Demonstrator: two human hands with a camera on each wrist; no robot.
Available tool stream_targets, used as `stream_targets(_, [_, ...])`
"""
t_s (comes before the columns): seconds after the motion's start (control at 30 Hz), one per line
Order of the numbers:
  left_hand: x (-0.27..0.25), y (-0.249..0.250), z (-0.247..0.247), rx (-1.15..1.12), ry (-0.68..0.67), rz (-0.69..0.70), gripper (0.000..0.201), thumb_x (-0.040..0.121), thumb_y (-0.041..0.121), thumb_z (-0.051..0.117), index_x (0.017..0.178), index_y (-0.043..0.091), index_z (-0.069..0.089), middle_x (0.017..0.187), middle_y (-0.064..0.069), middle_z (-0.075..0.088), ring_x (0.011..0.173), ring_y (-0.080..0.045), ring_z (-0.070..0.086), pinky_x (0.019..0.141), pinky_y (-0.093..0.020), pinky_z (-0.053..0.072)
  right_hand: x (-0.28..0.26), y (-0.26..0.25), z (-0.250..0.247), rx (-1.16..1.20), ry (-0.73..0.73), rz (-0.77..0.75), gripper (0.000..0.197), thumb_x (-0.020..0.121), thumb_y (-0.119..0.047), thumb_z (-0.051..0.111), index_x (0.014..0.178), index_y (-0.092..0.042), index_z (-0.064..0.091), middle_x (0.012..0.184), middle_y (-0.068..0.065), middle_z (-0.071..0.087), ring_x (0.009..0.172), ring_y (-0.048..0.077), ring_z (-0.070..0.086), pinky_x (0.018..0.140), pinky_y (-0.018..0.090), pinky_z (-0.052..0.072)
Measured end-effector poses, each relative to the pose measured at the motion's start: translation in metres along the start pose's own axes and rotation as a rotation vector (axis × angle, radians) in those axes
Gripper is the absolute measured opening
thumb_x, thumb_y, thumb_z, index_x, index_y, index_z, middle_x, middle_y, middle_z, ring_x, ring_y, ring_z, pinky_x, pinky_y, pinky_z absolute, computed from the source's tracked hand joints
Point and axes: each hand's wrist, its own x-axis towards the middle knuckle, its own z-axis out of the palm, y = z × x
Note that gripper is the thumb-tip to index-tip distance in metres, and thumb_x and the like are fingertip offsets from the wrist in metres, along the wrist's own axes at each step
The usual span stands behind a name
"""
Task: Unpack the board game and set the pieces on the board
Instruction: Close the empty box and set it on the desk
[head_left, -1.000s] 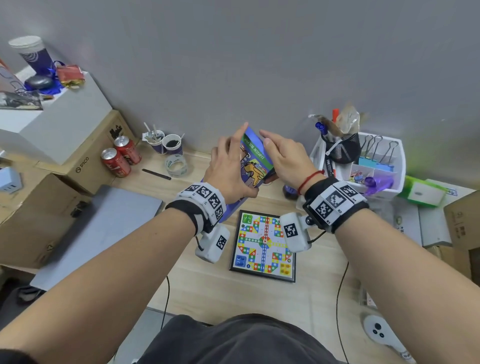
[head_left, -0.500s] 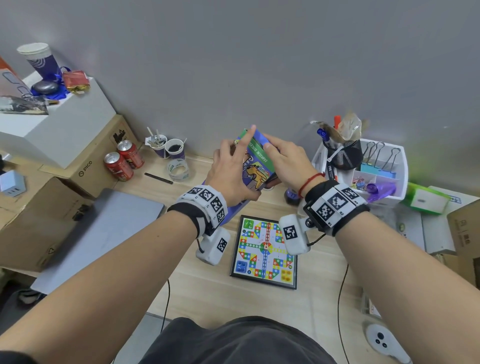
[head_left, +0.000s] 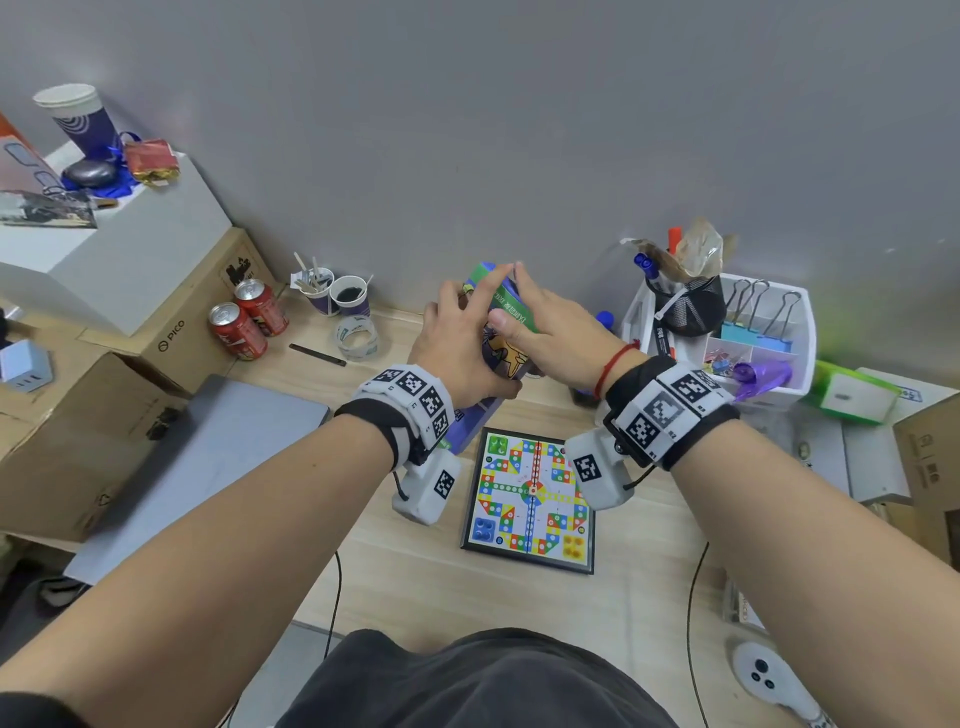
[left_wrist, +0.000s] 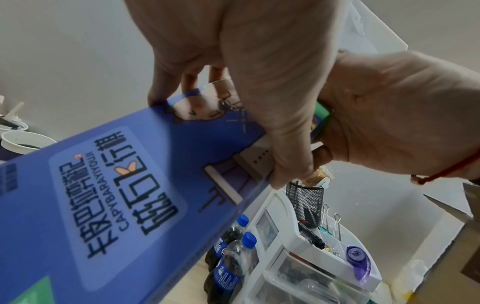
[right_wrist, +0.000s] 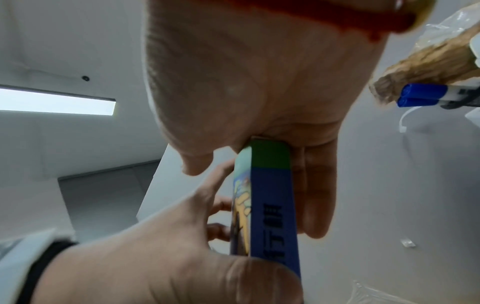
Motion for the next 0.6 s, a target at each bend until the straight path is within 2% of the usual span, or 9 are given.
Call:
stream_targets(0.07, [0.000,-0.005,0.000,-0.032,0.013,-0.041,0.117,0.040,0.046,0.082,0.138,0.050,0.019,0.117,-0.004,0.035,0.105,-0.032,0.047,0.088,-0.048,0.051,-0.003,0.002,-0.003,0.084,0.026,0.008,0.062,0.098,-0.049,0.035,0.150,-0.017,0.023,0.120,0.011,0.064,0.092,0.026,0.068,0.089,0.040,0.052])
stream_targets(0.13, [0.002,-0.010,-0.001,-0.045,0.016,-0.087,0.114,0.039,0.047,0.083,0.135,0.048,0.021,0.116,-0.004,0.034,0.105,-0.032,0.050,0.087,-0.048,0.052,-0.005,0.005,-0.001,0.106,0.071,0.008,0.049,0.099,-0.043,0.039,0.144,-0.023,0.039,0.099,0.004,0.071,0.074,0.019,0.071,0.085,0.038,0.054])
stream_targets(0.27, [0.003,-0.012,-0.002,0.005,-0.032,-0.117,0.119,0.041,0.045,0.086,0.139,0.050,0.018,0.115,-0.004,0.034,0.106,-0.030,0.048,0.087,-0.046,0.052,-0.003,0.012,0.006,0.100,0.069,-0.017,0.040,0.099,-0.039,0.042,0.137,-0.026,0.049,0.092,0.004,0.072,0.071,0.016,0.070,0.079,0.039,0.057])
stream_targets(0.43, [0.005,-0.013,-0.003,0.063,-0.116,-0.075,0.132,0.046,0.051,0.082,0.145,0.057,-0.006,0.121,-0.004,0.037,0.113,-0.030,0.045,0.091,-0.047,0.048,0.008,0.023,0.011,0.372,0.022,0.119,0.044,0.093,-0.042,0.053,0.135,-0.027,0.050,0.094,0.007,0.073,0.073,0.024,0.073,0.070,0.040,0.061])
stream_targets(0.53, [0.008,-0.016,-0.002,0.021,-0.121,-0.043,0.141,0.044,0.062,0.082,0.147,0.049,-0.013,0.131,-0.004,0.040,0.123,-0.028,0.043,0.099,-0.049,0.044,0.014,0.033,0.021,0.488,0.054,0.174,0.031,0.093,-0.037,0.055,0.123,-0.027,0.058,0.090,0.010,0.073,0.070,0.028,0.073,0.068,0.046,0.061])
stream_targets(0.6, [0.011,-0.030,0.002,-0.133,-0.142,-0.137,0.139,0.045,0.071,0.080,0.152,0.037,-0.003,0.140,0.001,0.042,0.128,-0.020,0.042,0.105,-0.043,0.040,0.018,0.041,0.025,0.527,0.113,0.229,0.029,0.095,-0.036,0.052,0.120,-0.023,0.060,0.090,0.014,0.072,0.070,0.030,0.073,0.069,0.049,0.061])
